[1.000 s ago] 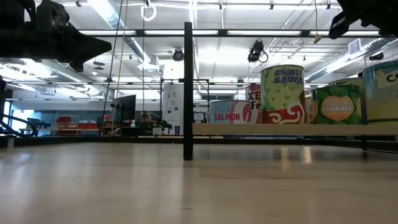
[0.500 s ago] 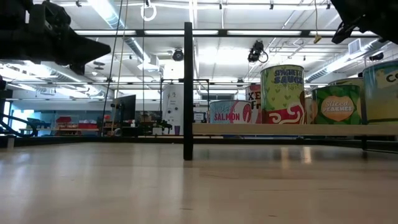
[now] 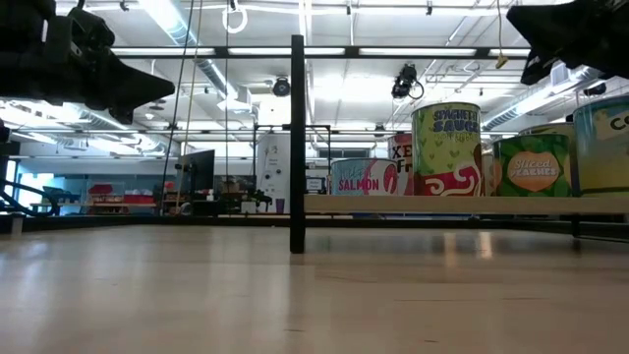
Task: Pick and place cans onto a shelf
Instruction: Return to Home Position
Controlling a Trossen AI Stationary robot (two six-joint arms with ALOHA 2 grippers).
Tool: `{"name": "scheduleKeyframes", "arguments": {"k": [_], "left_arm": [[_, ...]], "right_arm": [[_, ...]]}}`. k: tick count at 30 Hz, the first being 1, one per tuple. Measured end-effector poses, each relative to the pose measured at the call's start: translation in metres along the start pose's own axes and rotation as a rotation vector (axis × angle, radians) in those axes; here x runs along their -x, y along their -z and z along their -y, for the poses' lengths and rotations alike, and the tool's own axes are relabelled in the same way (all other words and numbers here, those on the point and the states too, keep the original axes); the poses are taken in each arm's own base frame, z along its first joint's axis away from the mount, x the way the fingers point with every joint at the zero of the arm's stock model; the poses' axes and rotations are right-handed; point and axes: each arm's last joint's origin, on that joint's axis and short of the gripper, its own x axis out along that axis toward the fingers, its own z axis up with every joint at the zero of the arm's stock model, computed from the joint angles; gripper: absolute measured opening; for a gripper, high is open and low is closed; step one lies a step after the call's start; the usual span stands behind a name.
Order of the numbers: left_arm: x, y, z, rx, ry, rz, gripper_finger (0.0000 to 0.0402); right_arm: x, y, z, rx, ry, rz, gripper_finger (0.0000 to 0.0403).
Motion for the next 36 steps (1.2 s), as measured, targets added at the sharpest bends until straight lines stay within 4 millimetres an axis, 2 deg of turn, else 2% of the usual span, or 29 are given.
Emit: {"name": "scheduleKeyframes", "arguments": {"k": [4, 12, 17, 19, 22, 36], "left_arm": [[0.0, 0.0, 0.0, -0.019, 0.0, 0.001, 0.0039], [0.0, 0.001, 0.001, -0.028, 0.018, -0.008, 0.0039], [0.002, 0.001, 0.009, -0.123, 0.306, -0.007, 0.0039], [0.004, 0.0, 0.009, -0.127, 0.352, 0.015, 0.0039], [0.006, -0.003, 0.008, -0.136, 0.349, 0.044, 0.0039], [0.006, 0.006, 0.005, -0.16, 0.335, -0.044, 0.0039]], "right_arm": [[0.0, 0.0, -0.001, 0.0, -0.05, -0.003, 0.0009], [0.0, 0.001, -0.001, 0.024, -0.025, -0.008, 0.0016], [0.0, 0.002, -0.001, 0.004, -0.024, -0.017, 0.0015], [0.0, 0.003, -0.001, -0.005, -0.025, -0.028, 0.0015], [0.0, 0.004, -0.001, 0.004, -0.039, -0.037, 0.0016], [0.001, 0.012, 0.0, 0.004, 0.002, -0.12, 0.0013]]}}
